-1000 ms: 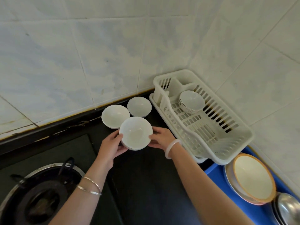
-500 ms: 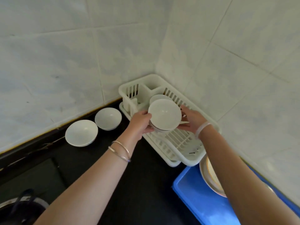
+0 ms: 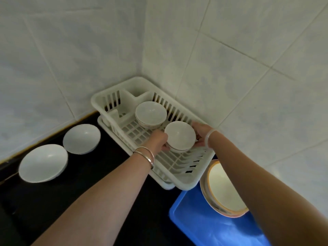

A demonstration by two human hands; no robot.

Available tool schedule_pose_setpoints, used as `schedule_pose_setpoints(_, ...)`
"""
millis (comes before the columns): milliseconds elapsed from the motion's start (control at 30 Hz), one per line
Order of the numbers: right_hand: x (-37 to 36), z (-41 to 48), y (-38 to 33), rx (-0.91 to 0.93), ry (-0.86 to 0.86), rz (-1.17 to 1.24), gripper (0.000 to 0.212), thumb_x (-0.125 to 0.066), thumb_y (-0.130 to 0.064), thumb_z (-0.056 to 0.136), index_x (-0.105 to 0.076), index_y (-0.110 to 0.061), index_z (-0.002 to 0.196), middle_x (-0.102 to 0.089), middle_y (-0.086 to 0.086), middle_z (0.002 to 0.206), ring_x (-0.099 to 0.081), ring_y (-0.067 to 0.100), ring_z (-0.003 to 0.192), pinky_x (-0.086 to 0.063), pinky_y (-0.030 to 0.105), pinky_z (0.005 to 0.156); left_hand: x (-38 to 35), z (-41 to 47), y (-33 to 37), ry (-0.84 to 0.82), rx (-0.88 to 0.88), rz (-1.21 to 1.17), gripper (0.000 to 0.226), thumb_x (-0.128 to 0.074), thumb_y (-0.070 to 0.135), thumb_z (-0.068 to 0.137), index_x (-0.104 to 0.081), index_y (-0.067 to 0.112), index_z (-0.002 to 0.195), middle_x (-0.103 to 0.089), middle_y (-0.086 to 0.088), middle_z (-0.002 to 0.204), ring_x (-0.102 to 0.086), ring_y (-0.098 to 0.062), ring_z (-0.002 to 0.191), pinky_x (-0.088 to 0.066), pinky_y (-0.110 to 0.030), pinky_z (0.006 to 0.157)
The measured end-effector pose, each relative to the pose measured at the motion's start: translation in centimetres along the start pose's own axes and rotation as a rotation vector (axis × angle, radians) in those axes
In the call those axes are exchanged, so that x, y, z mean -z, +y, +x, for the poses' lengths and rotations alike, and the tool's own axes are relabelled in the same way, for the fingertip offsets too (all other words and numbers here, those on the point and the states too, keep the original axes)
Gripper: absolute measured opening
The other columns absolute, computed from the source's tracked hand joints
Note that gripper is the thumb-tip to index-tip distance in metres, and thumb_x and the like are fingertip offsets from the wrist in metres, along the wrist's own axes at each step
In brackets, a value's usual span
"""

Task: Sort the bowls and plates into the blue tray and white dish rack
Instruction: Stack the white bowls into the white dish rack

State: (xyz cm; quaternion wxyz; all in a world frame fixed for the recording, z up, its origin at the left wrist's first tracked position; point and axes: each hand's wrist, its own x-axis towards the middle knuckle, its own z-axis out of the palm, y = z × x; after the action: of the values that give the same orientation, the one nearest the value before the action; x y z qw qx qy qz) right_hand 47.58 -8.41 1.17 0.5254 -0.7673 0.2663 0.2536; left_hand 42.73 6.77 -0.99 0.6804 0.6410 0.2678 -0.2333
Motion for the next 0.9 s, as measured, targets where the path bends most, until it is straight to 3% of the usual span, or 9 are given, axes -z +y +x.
schedule_pose_setpoints(100,0.2,0.8,0.2,-0.061,0.004,-0.024,0.054,-0.045,-0.046,0.092,-0.046,-0.008,0.130,-0.056,0.017,0.124,-0.058,0.036,0.106,-0.056,0.047,0.077,-0.6,0.5,0.0,-0.030,0.019,0.035,0.034,-0.038,-0.003,0.093,-0.045,-0.007,0.126,-0.055,-0.023,0.108,-0.060,-0.032,0.082,-0.053,-0.043,0.078)
schedule_pose_setpoints(167,0.2,1.1,0.1,-0.070,0.008,-0.012,0.055,-0.048,-0.045,0.092,-0.044,-0.009,0.133,-0.055,0.019,0.127,-0.059,0.036,0.101,-0.056,0.042,0.062,-0.8,0.8,0.0,-0.037,0.018,0.057,0.034,-0.037,-0.004,0.093,-0.045,-0.009,0.125,-0.053,-0.021,0.096,-0.054,-0.026,0.068,-0.053,-0.044,0.077)
schedule_pose_setpoints(333,0.4,2.0,0.1,-0.070,0.031,-0.061,0.050,-0.052,-0.025,0.093,-0.038,-0.007,0.137,-0.047,0.021,0.135,-0.051,0.040,0.116,-0.051,0.050,0.084,-0.6,0.7,0.2,-0.055,0.000,0.074,0.034,-0.040,-0.002,0.093,-0.043,-0.010,0.126,-0.050,-0.027,0.118,-0.058,-0.032,0.085,-0.051,-0.044,0.085)
schedule_pose_setpoints(433,0.6,2.2,0.5,-0.071,0.036,-0.041,0.053,-0.054,-0.023,0.091,-0.037,-0.007,0.138,-0.044,0.020,0.139,-0.048,0.040,0.120,-0.048,0.051,0.094,-0.4,0.7,-0.1,-0.074,0.009,0.041,0.035,-0.042,0.000,0.094,-0.044,-0.007,0.128,-0.047,-0.026,0.131,-0.055,-0.039,0.112,-0.051,-0.042,0.084)
schedule_pose_setpoints(533,0.5,2.2,1.0,-0.009,0.069,-0.088,0.055,-0.055,-0.027,0.089,-0.039,-0.007,0.138,-0.045,0.018,0.140,-0.047,0.038,0.122,-0.043,0.050,0.101,-0.2,0.9,-0.4,-0.083,-0.025,0.056,0.037,-0.043,0.000,0.093,-0.044,-0.004,0.129,-0.046,-0.024,0.133,-0.052,-0.040,0.117,-0.052,-0.042,0.083)
schedule_pose_setpoints(733,0.2,0.8,1.8,0.193,0.121,-0.426,0.039,-0.047,-0.027,0.090,-0.054,-0.001,0.119,-0.059,0.017,0.107,-0.058,0.037,0.103,-0.049,0.050,0.094,0.1,1.1,-0.5,-0.013,-0.185,0.301,0.031,-0.049,-0.001,0.088,-0.056,-0.001,0.119,-0.060,-0.024,0.119,-0.062,-0.039,0.103,-0.052,-0.049,0.088)
schedule_pose_setpoints(900,0.6,-1.4,1.7,0.310,0.150,-0.566,0.036,-0.042,-0.024,0.094,-0.055,-0.006,0.121,-0.059,0.015,0.118,-0.054,0.030,0.102,-0.038,0.031,0.080,1.3,-0.2,-0.6,0.064,-0.316,0.397,0.017,-0.051,0.011,0.089,-0.062,0.004,0.100,-0.062,-0.017,0.100,-0.059,-0.027,0.094,-0.049,-0.045,0.093)
